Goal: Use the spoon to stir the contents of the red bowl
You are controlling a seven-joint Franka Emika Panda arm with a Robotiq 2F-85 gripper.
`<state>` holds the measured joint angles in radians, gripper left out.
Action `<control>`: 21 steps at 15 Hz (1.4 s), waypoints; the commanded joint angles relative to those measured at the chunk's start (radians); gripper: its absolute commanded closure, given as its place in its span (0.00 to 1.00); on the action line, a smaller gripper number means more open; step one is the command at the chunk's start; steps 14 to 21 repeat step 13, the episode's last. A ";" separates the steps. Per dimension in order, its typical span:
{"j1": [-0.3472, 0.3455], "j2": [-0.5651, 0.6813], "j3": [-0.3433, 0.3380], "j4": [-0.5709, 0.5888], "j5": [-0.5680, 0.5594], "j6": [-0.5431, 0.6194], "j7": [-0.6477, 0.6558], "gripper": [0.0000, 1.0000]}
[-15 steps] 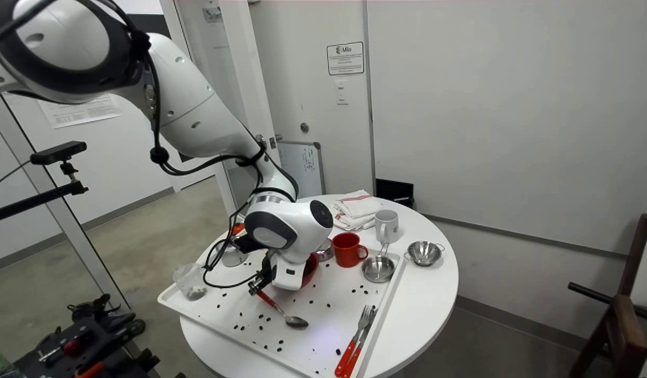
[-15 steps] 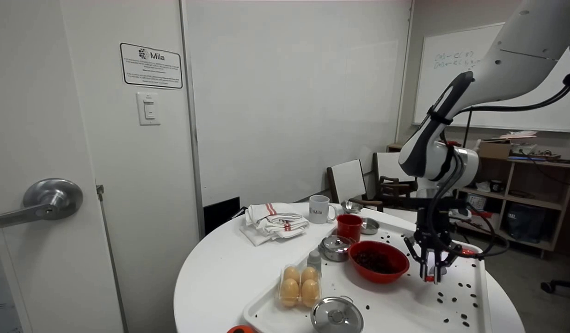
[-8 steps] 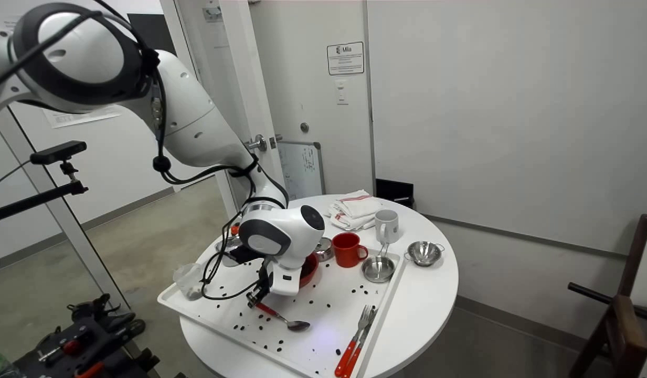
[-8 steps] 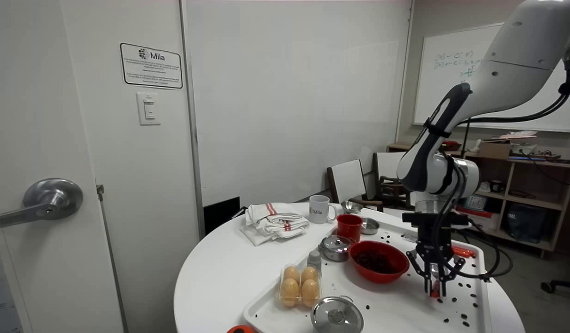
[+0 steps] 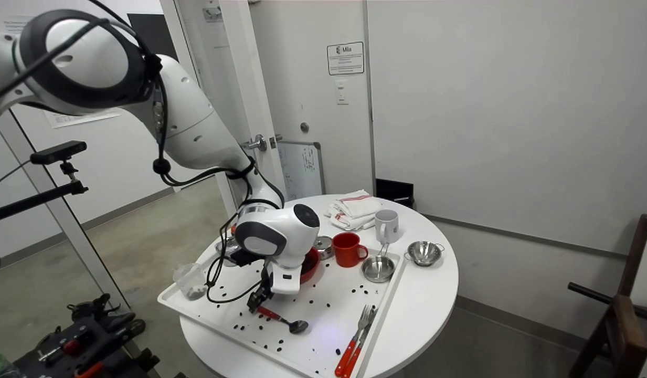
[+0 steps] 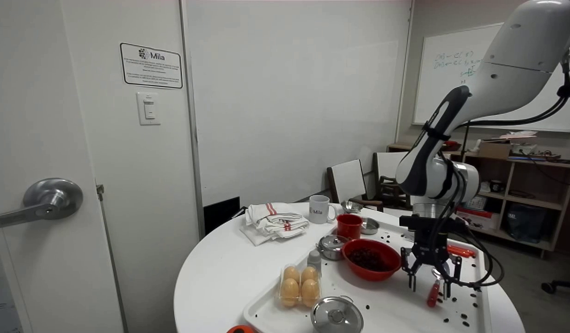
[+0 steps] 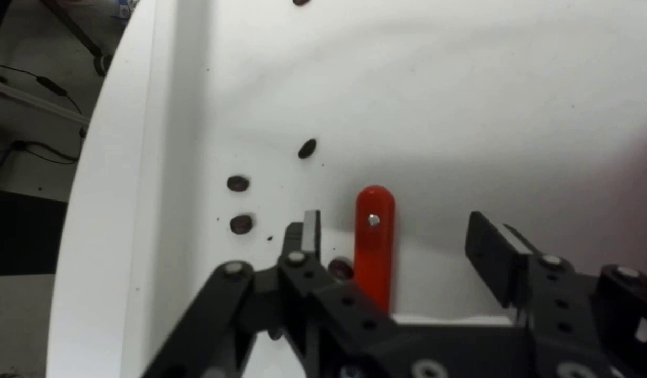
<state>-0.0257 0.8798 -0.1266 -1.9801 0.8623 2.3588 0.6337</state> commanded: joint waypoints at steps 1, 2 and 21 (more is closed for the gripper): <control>-0.006 0.001 0.008 -0.001 -0.006 0.010 0.005 0.21; -0.006 0.001 0.009 -0.004 -0.005 0.015 0.005 0.13; -0.006 0.001 0.009 -0.006 -0.004 0.020 0.005 0.11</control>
